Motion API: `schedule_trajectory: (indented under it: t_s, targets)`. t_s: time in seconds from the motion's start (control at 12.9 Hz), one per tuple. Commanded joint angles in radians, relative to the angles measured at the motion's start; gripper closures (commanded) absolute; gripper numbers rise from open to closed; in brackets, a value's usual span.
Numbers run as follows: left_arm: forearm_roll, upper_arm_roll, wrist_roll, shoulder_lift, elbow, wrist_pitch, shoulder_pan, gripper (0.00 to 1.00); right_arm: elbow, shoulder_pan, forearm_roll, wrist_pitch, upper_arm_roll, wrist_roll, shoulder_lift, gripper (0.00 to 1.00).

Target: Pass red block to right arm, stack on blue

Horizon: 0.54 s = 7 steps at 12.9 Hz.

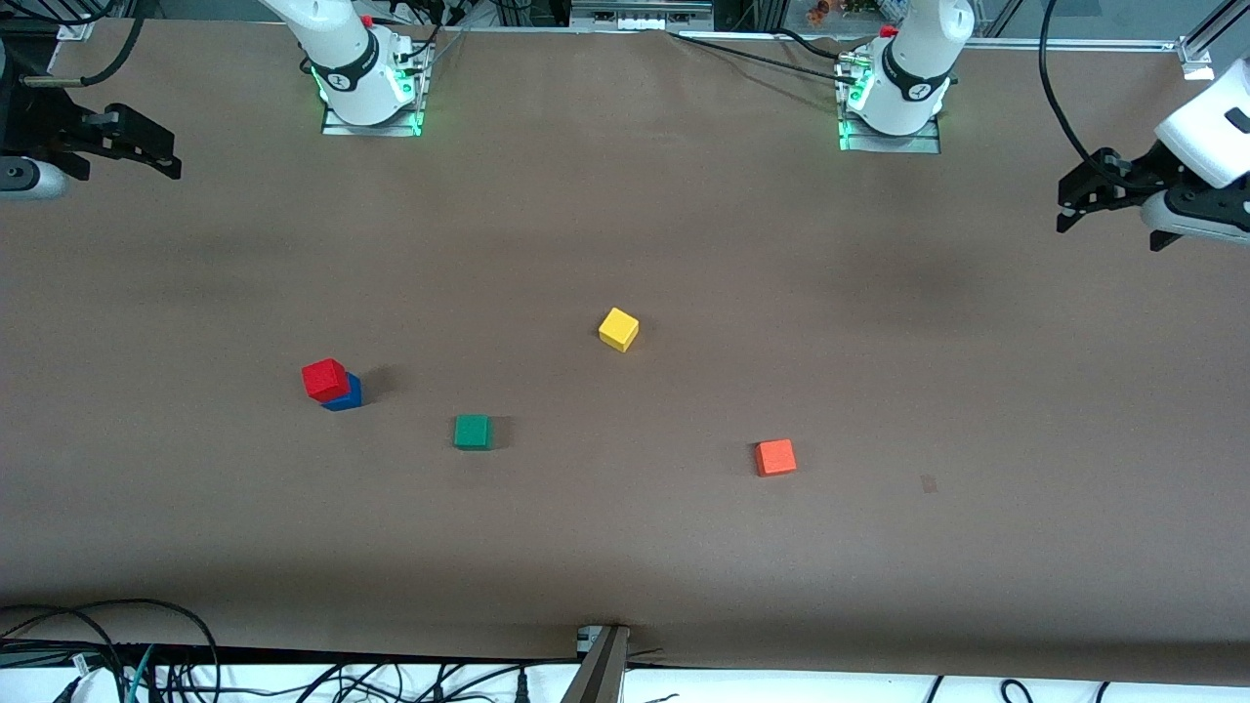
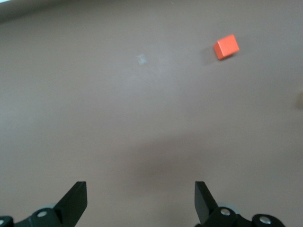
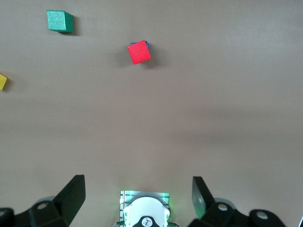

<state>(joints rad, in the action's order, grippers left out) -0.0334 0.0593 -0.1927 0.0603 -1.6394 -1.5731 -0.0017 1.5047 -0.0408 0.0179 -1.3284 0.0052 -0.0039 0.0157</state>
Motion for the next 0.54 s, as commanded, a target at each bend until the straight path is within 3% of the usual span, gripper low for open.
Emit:
schedule_trajectory:
  t_s: [0.0, 0.31, 0.46]
  targets:
    - [0.007, 0.046, 0.019, -0.025, 0.026, 0.076, -0.003, 0.0, -0.007, 0.002, 0.013, 0.012, 0.004, -0.015, -0.009, 0.0]
    - [0.061, 0.042, 0.009, -0.068, 0.02, 0.139, 0.014, 0.0, -0.015, 0.001, 0.011, 0.011, 0.004, -0.011, -0.019, 0.0]
    - [0.064, 0.051, 0.016, -0.057, 0.035, 0.288, 0.008, 0.0, -0.015, 0.002, 0.011, 0.009, -0.001, -0.014, -0.019, 0.0]
